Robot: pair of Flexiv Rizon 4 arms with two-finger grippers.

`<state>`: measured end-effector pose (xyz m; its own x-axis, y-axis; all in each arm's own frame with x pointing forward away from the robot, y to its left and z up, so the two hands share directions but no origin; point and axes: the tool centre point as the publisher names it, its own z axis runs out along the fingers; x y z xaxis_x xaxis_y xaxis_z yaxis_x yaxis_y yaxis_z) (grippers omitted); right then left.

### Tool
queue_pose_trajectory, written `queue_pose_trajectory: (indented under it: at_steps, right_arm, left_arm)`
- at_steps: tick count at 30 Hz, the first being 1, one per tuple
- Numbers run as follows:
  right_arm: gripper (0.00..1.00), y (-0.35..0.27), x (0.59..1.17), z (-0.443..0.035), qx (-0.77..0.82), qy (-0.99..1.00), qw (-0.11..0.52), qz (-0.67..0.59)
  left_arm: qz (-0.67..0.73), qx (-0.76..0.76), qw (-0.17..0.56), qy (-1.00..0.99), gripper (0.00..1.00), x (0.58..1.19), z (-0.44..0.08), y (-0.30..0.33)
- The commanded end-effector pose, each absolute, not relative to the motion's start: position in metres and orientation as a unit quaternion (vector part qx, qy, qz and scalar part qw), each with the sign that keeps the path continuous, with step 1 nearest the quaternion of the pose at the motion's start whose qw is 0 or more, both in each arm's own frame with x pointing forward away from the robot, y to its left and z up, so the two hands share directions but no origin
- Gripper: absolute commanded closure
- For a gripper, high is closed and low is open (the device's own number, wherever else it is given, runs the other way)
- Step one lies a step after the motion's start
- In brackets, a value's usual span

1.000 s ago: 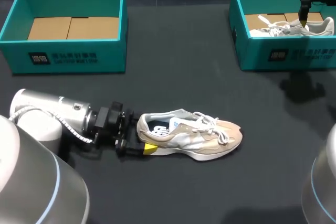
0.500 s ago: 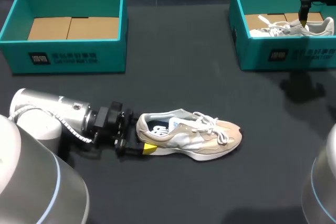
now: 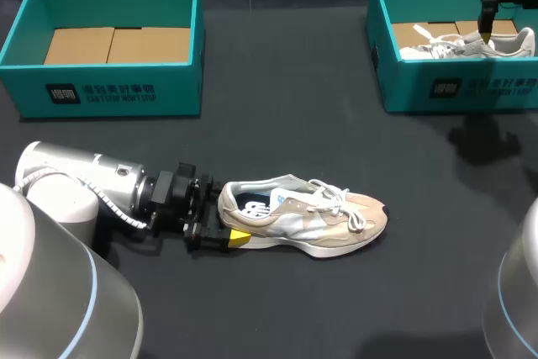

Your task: Take the shoe out of the shoebox, open the shoe tongue, remove and reinsert the insole, then place the shoe into the shoebox

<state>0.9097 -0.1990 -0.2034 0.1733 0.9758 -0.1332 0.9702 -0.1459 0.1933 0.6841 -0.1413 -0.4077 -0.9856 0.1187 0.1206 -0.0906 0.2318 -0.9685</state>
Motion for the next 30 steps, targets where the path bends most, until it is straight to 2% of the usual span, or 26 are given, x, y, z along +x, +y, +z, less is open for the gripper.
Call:
queue_pose_trajectory:
  at_steps: [1, 6, 20, 27, 30]
  right_arm:
    - [0.00, -0.199, 0.909, -0.204, 0.757, 0.643, 0.118, 0.012]
    - [0.00, -0.179, 0.899, -0.214, 0.761, 0.640, 0.099, 0.027]
    - [0.00, -0.071, 0.790, -0.222, 0.768, 0.631, 0.105, 0.031]
    - [0.00, -0.021, 0.753, -0.226, 0.765, 0.637, 0.086, 0.037]
    - [0.00, -0.011, 0.750, -0.224, 0.751, 0.652, 0.101, 0.015]
  left_arm:
    - [0.620, -0.008, 0.084, -0.780, 1.00, 0.684, -0.410, -0.139]
    - [0.620, -0.008, 0.084, -0.780, 1.00, 0.684, -0.410, -0.139]
    - [0.620, -0.008, 0.084, -0.780, 1.00, 0.684, -0.410, -0.139]
    - [0.620, -0.008, 0.084, -0.780, 1.00, 0.684, -0.410, -0.139]
    - [0.620, -0.008, 0.084, -0.780, 1.00, 0.684, -0.410, -0.139]
